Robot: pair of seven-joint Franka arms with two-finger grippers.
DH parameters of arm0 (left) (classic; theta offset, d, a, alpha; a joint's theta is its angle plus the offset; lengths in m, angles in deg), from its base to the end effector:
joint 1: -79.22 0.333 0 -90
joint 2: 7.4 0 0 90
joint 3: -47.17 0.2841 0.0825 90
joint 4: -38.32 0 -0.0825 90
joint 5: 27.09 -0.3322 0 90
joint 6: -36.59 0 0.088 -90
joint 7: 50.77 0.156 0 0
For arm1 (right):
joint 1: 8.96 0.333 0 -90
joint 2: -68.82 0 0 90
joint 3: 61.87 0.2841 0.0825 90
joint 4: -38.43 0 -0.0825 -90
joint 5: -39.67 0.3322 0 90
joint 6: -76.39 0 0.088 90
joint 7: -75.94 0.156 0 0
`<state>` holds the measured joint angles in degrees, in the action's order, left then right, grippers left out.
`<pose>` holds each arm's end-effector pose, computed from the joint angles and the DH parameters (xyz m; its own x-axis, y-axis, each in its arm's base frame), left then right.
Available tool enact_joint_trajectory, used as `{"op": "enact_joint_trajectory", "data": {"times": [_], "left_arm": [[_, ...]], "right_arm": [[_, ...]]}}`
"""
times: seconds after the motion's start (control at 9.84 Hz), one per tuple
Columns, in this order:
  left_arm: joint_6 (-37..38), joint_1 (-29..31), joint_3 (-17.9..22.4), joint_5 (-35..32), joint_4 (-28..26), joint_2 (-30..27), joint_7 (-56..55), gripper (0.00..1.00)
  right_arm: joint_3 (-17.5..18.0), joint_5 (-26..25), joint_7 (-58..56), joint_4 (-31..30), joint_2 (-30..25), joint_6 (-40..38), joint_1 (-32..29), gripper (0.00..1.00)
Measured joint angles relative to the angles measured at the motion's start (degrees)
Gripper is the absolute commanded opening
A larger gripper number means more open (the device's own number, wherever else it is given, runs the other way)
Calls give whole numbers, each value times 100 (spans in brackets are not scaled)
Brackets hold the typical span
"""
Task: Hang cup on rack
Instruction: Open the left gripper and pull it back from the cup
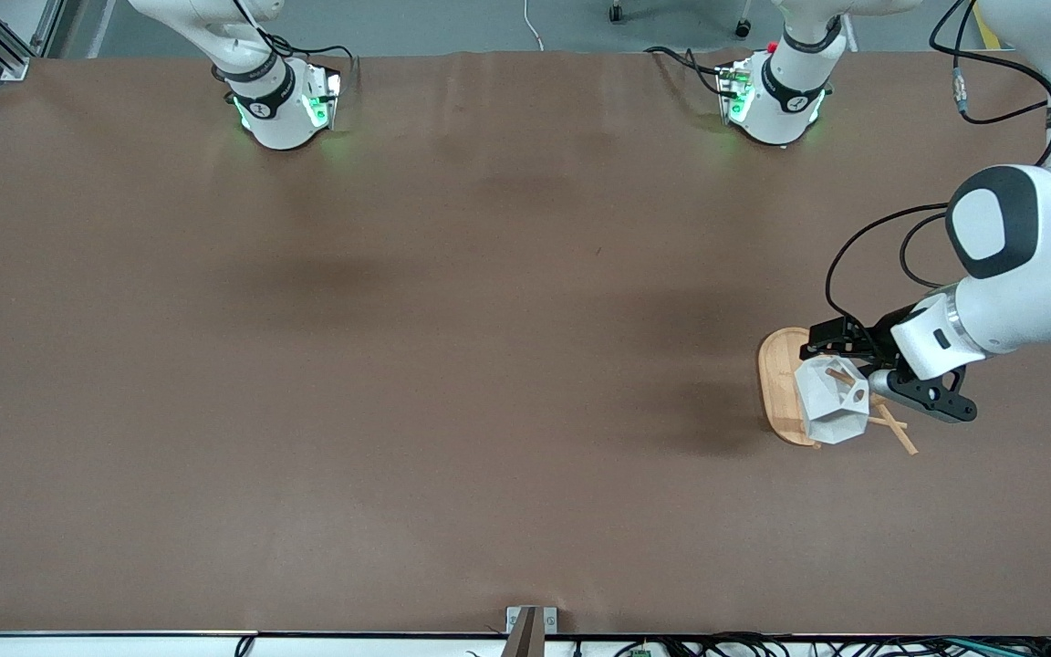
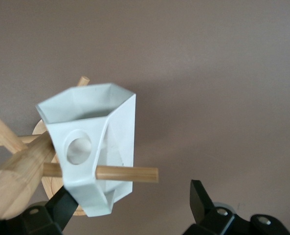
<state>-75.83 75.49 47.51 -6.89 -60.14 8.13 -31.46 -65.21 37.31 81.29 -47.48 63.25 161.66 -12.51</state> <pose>0.5758 -0.0726 0.3728 0.9680 -0.2440 0.0579 -0.2497 -0.9165 0.3124 0.4649 -0.0644 0.6130 0.9726 -0.2150 0.0887 -0.2181 -0.9756 0.0268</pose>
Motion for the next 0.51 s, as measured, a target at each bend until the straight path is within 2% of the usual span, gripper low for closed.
{"op": "enact_joint_trajectory", "data": {"times": [0.2, 0.51], "left_arm": [[496, -5, 0, -147, 123, -338, -560, 100], [1501, -10, 0, -874, 610, -760, -1397, 100]], "right_arm": [[-1, 0, 60, -1, 5, -20, 0, 100], [-13, 21, 274, 0, 16, -42, -3, 100]]}}
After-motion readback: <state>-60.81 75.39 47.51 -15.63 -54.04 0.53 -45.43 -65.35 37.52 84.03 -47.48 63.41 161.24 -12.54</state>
